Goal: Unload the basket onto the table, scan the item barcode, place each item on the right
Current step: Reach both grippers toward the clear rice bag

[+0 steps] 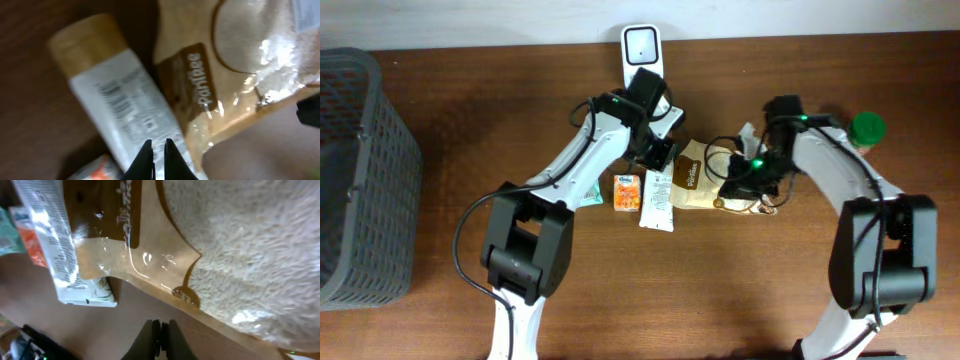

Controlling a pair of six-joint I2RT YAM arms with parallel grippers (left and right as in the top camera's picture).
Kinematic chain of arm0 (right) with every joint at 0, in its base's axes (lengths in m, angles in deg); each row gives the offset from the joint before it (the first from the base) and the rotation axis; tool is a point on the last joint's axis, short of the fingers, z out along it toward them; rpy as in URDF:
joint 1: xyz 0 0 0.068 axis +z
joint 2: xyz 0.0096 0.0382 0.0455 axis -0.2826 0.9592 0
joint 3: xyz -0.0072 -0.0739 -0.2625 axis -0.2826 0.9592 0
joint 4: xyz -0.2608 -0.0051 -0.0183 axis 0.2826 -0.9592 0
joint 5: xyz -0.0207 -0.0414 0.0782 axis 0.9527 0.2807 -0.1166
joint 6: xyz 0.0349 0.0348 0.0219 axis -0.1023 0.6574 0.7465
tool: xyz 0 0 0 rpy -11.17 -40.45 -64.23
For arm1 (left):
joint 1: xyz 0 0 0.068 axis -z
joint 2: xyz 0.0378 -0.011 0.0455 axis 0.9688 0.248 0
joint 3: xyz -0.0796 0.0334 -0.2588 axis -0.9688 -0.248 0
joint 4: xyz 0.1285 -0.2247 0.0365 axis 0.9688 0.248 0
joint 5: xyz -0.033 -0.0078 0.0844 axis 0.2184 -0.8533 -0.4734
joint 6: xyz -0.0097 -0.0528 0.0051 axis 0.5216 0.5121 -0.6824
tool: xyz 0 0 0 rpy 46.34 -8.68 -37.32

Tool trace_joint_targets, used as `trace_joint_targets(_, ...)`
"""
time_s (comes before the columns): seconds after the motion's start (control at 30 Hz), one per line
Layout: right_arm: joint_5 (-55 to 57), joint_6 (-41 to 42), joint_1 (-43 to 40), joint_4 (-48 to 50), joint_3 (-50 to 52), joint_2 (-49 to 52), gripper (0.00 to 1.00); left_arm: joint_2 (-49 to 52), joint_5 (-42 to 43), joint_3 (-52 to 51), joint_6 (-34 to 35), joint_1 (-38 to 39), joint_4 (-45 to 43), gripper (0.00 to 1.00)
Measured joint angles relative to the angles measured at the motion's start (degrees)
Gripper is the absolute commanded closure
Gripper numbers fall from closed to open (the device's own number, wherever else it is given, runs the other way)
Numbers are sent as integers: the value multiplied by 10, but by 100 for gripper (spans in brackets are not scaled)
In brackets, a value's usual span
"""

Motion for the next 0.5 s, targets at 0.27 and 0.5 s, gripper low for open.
trace_joint_targets(0.27,166,68,7,-3,9,3,96,0,-15,0,0,-10,0,91)
trace_joint_targets(0.5,187,82,-26,28,62,0,94,0,-17,0,0,-11,0,89)
